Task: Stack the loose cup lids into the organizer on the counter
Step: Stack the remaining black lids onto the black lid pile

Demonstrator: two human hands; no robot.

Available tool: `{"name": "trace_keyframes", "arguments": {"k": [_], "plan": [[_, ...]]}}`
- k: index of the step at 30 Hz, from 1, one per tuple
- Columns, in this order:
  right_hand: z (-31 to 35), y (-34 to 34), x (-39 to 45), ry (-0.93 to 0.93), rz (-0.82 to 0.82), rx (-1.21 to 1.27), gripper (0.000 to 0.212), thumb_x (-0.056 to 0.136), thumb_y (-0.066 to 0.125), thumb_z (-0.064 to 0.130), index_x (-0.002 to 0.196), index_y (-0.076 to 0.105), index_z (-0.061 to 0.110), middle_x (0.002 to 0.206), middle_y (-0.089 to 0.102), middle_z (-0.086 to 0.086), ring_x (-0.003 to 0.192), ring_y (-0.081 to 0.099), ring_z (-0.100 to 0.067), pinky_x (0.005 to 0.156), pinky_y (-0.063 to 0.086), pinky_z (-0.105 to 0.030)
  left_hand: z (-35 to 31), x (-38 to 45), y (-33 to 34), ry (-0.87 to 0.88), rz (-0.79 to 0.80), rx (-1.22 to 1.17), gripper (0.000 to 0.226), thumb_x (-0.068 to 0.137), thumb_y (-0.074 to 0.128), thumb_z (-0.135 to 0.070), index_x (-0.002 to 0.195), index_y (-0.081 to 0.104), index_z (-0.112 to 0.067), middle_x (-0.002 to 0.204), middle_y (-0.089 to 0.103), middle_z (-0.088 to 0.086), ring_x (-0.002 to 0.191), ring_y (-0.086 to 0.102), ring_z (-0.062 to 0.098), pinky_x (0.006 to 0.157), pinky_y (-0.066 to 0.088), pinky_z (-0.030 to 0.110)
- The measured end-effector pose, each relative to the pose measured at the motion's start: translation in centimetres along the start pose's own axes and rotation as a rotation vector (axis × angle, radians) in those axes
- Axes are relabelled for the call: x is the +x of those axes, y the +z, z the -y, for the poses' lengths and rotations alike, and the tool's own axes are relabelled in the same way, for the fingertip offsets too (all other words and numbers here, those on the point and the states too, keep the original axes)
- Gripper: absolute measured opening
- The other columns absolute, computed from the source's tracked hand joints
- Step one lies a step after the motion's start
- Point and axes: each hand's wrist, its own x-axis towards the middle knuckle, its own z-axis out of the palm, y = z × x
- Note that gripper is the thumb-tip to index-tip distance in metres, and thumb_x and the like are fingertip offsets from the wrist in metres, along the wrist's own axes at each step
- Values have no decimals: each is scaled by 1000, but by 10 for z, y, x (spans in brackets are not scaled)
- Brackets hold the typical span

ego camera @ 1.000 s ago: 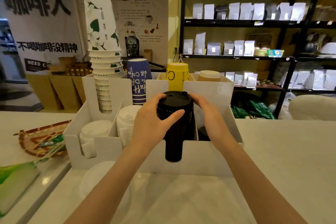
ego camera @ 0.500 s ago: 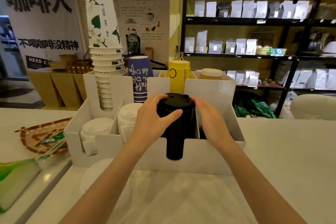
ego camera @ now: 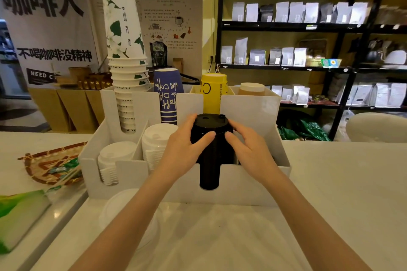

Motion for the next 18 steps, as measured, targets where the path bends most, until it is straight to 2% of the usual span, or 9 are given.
{"name": "trace_keyframes", "arguments": {"k": [1, 3, 4, 5, 7, 10, 12, 16, 18], "plan": [[1, 0, -1, -6, 11, -21, 27, 93, 41, 20, 110, 45, 41, 103, 58, 12, 93, 51, 9, 78, 40, -7, 0, -1, 0, 21, 7, 46, 33, 85, 53, -31, 116, 42, -26, 107, 55, -5, 97, 54, 8, 72, 48, 8], [6, 0, -5, -21, 23, -61, 29, 92, 43, 21, 114, 43, 41, 108, 55, 15, 94, 48, 14, 79, 36, -3, 4, -1, 2, 34, 16, 163, 46, 87, 48, -34, 129, 36, -19, 131, 48, 3, 121, 45, 19, 95, 44, 20], [8, -1, -8, -21, 24, -80, 32, 92, 43, 22, 119, 42, 39, 112, 53, 16, 95, 46, 16, 82, 34, -2, 5, -2, 4, 21, 17, 228, 54, 89, 45, -35, 137, 27, -20, 145, 34, 6, 134, 31, 21, 108, 33, 30], [10, -2, -12, -6, 21, -105, 37, 92, 44, 23, 126, 40, 35, 116, 49, 16, 100, 43, 14, 88, 32, -4, 5, -4, 6, 18, 12, 288, 57, 89, 43, -36, 140, 21, -20, 152, 21, 5, 140, 17, 20, 114, 20, 33], [16, -6, -21, 46, 7, -155, 50, 91, 47, 26, 137, 29, 26, 125, 43, 15, 112, 37, 6, 97, 28, -14, 4, -12, 9, 94, -31, 392, 57, 90, 41, -38, 140, 21, -22, 154, 13, 3, 142, 7, 16, 114, 9, 31], [22, -10, -41, 54, -15, -213, 59, 88, 52, 29, 140, 23, 28, 126, 42, 15, 102, 36, 9, 89, 30, -9, -1, -29, 11, 286, -105, 455, 52, 87, 39, -43, 134, 35, -20, 148, 31, 5, 138, 20, 18, 111, 13, 29], [26, -14, -59, 62, -10, -261, 61, 87, 53, 32, 140, 22, 30, 135, 44, 10, 109, 35, 5, 93, 30, -13, -4, -42, 13, 367, -101, 419, 50, 85, 39, -44, 128, 44, -18, 140, 43, 4, 132, 31, 16, 110, 20, 27], [31, -24, -100, 86, 18, -348, 61, 87, 51, 35, 140, 20, 32, 142, 39, 10, 125, 34, 0, 103, 28, -19, -5, -76, 17, 392, 146, 239, 51, 83, 33, -58, 126, 40, -32, 131, 41, -15, 122, 30, -7, 103, 19, 4], [34, -28, -123, 118, 26, -358, 61, 87, 51, 36, 139, 20, 34, 140, 40, 12, 123, 34, 3, 102, 29, -17, 0, -95, 18, 351, 284, 211, 52, 80, 30, -65, 126, 33, -40, 131, 37, -22, 122, 29, -12, 100, 19, 0]]}}
